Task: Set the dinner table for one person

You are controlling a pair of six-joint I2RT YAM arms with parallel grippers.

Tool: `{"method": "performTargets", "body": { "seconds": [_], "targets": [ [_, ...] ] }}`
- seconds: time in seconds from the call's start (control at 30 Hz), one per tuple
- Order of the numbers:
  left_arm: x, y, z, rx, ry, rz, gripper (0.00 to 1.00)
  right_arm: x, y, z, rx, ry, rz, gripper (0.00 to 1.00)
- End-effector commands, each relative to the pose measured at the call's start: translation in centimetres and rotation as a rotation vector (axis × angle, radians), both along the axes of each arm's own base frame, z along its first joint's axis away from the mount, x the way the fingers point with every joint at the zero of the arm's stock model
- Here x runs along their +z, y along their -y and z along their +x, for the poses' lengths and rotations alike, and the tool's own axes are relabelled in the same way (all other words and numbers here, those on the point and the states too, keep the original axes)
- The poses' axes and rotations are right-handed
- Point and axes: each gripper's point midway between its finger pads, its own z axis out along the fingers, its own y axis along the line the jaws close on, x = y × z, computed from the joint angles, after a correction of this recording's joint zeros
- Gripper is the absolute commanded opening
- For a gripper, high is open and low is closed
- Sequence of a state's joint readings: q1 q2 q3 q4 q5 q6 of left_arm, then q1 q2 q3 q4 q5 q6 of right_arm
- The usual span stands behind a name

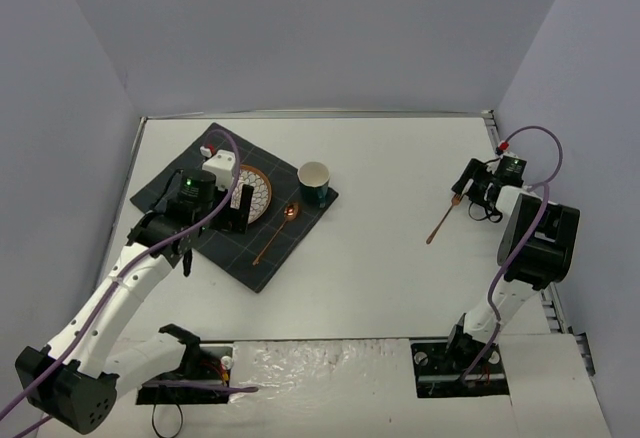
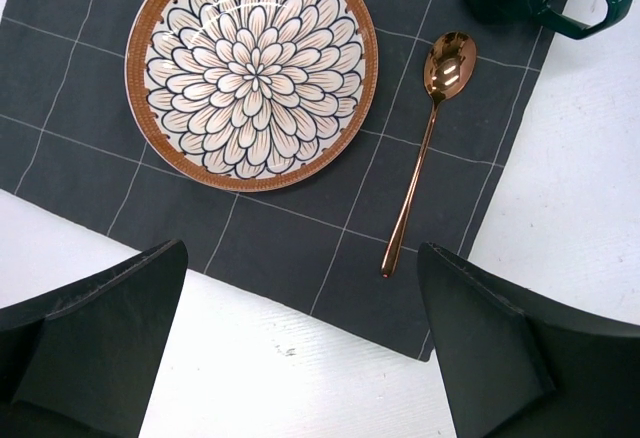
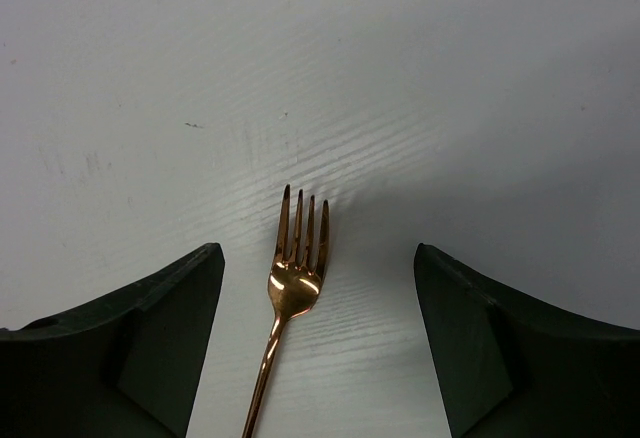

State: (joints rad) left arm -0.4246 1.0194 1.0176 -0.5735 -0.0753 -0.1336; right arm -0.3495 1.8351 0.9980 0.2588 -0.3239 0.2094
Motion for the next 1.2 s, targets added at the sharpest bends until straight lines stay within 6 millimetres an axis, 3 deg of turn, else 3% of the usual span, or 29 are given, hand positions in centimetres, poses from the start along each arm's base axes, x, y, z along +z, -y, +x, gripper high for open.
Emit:
{"method": "performTargets", "body": {
  "seconds": [0.0,0.2,0.43,0.9,1.17],
  "targets": [
    [1.8,-0.2,0.8,-0.003,0.07,-0.008,0.97,1.2,0.3,1.7,0.078,0.073,-0.017,0.72],
    [1.6,-0.3,0.9,-0.006,0.064,-0.011,0.97,-0.6,-0.8,1.9,0.14,0.055,0.041,0.63],
    [1.3,-0.8,1.0,0.008,0.057,-0.002,0.97,-2.2,-2.2,1.5,0.201,0.039,0.104,0.59],
    [1.0,-0.9,1.1,0.01,0.048,0.001,0.97,-3.2,-2.8,0.1,0.199,-0.023,0.131,0.46],
    [1.0,-0.9,1.1,0.011,0.047,0.0,0.97,-3.3,-2.8,-0.3,0.184,-0.039,0.131,0.29]
  ]
}}
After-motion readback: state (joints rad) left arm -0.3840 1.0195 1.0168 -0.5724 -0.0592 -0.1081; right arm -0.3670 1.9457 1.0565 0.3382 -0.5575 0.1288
